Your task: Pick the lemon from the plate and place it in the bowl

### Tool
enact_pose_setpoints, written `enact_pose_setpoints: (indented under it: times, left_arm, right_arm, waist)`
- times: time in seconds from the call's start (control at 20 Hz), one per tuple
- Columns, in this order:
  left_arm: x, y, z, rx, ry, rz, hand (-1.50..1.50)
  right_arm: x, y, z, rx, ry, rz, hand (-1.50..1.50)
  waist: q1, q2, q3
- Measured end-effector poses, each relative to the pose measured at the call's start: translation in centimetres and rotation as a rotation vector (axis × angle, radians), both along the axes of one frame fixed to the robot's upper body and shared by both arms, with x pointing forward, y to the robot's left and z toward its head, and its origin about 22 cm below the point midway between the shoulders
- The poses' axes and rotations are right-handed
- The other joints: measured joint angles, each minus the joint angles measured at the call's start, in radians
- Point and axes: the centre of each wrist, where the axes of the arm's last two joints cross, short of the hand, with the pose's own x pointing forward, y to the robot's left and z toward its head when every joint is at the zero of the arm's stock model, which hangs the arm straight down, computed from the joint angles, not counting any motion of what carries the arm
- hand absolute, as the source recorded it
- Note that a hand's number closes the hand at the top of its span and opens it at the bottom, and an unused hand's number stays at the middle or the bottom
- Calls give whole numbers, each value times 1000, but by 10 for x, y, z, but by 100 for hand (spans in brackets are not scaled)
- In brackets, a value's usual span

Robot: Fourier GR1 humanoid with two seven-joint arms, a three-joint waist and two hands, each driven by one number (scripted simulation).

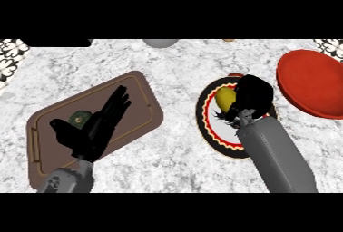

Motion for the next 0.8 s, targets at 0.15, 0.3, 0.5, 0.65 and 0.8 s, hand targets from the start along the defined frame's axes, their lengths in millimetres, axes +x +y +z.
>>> enact_pose_setpoints:
  times: [0.15, 0.3, 0.5, 0.65, 0.8]
  left_arm:
    - [-4, 9, 1, 1, -2, -2, 0]
    - [-1, 7, 1, 0, 2, 4, 0]
    - [-3, 6, 0, 2, 5, 7, 0]
    - [-4, 10, 1, 3, 3, 12, 0]
    - [-6, 3, -2, -2, 2, 5, 0]
  right_arm:
    - [-1, 6, 33, -28, -101, 6, 150]
    - [-7, 12, 63, -61, -205, 13, 150]
    - [-13, 20, 103, -89, -309, 16, 150]
    - [-14, 8, 120, -100, -351, -8, 150]
    - [-11, -3, 133, -105, -382, -35, 150]
  waist:
    - [-3, -2, 0]
    - [-8, -3, 0]
    - [-7, -3, 0]
    - [-6, -2, 0]
    - [-4, -1, 0]
